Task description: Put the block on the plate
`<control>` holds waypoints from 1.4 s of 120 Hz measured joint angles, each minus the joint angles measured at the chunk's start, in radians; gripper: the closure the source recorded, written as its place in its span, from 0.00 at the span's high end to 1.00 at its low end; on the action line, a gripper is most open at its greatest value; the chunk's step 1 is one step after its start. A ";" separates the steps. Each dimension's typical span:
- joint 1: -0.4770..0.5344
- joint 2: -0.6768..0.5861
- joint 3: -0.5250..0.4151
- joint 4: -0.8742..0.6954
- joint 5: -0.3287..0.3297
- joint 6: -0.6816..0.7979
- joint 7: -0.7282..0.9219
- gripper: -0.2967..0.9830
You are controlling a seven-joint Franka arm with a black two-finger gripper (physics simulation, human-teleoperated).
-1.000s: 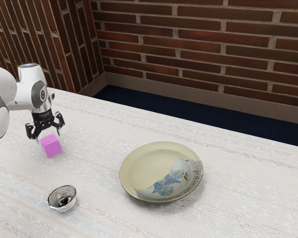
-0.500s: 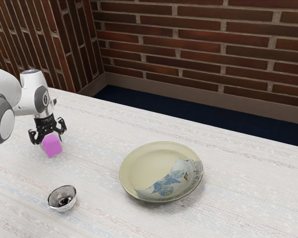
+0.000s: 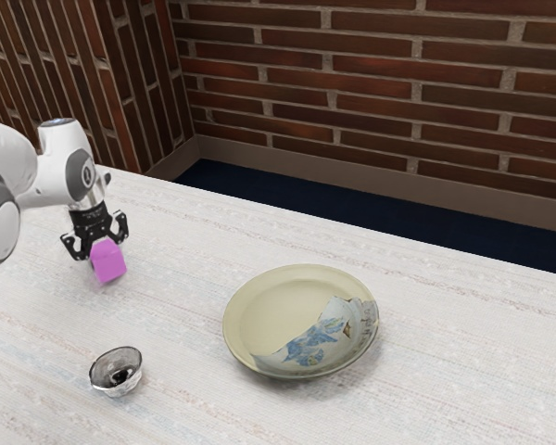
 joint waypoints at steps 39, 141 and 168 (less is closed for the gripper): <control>-0.117 -0.168 -0.204 -0.017 0.012 -0.037 -0.099 0.56; -0.146 -0.188 -0.551 0.018 0.250 -0.020 -0.594 0.73; -0.181 -0.267 -0.386 0.022 0.311 -0.111 -0.361 0.75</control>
